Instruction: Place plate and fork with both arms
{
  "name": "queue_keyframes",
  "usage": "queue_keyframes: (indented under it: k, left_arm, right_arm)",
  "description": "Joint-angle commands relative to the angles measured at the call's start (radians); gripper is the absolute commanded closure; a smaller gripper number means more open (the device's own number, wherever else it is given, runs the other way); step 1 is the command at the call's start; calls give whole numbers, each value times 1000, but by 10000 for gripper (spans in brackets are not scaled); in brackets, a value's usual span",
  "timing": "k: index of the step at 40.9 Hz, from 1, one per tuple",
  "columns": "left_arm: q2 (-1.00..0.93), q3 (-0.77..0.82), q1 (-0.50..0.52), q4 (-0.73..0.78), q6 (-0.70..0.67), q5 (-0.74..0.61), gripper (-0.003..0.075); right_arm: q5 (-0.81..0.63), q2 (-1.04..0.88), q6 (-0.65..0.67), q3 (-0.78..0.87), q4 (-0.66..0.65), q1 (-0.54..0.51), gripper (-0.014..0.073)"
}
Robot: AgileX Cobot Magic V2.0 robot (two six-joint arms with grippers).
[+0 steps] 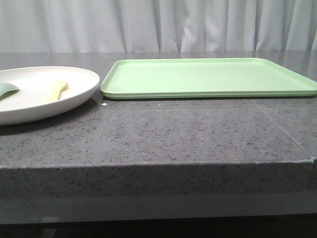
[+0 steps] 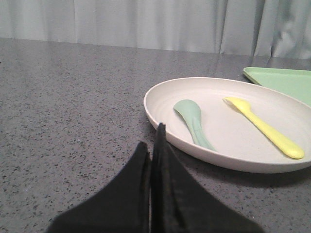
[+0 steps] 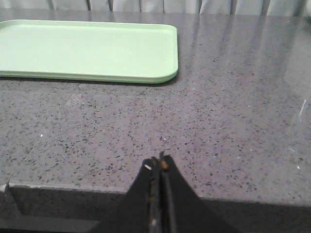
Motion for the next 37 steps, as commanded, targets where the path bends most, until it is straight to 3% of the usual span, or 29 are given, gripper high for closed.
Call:
queue_keyframes:
  k: [1,20,37]
  left_arm:
    - [-22,2,0,-6,3,-80,738]
    - [-22,2,0,-4,3,-86,738]
    - [-22,2,0,-33,3,-255,738]
  right_arm:
    - [-77,-18,-5,-5,0,-7,706]
    - [-103,-18,-5,-5,0,-7,706]
    - [-149,-18,-5,-46,0,-7,706]
